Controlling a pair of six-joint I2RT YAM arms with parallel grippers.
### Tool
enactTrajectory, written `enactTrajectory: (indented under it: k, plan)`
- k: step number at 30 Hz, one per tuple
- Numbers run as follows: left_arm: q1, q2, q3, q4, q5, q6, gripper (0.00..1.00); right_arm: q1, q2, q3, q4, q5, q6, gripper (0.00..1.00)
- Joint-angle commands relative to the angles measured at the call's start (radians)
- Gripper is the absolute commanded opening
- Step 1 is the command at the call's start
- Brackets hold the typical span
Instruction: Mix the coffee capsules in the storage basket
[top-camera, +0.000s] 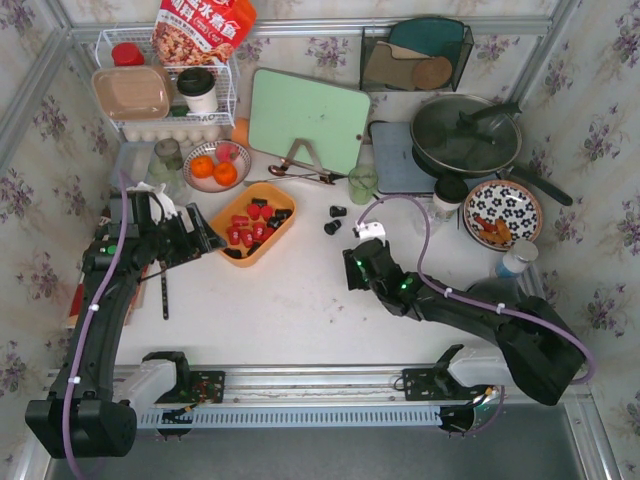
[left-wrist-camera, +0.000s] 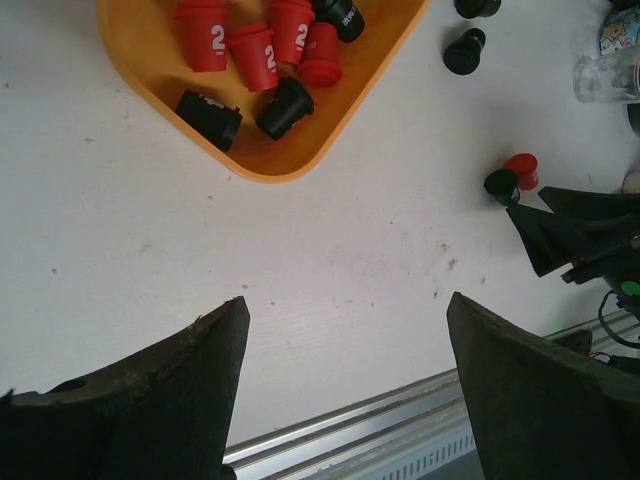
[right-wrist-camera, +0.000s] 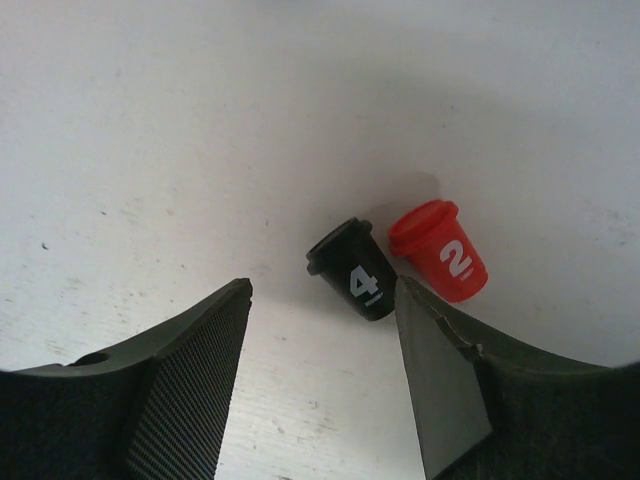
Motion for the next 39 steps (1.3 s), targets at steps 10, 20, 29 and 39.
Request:
enactTrajectory:
  k: [10,20,29,39]
  plan:
    - [0.003,0.011,-0.005,0.03,0.014,-0.007,0.87,-0.002,0.074,-0.018,0.094,0.01,-0.04,0.67]
    - [0.005,0.011,-0.004,0.029,0.018,-0.007,0.87,-0.033,0.161,-0.005,0.148,-0.028,-0.045,0.67]
    - [0.007,0.013,-0.004,0.03,0.025,-0.008,0.88,-0.036,0.205,0.023,0.122,-0.037,-0.042,0.58]
    - [0.011,0.016,-0.006,0.031,0.028,-0.011,0.88,-0.036,0.197,0.032,0.098,-0.055,-0.031,0.45]
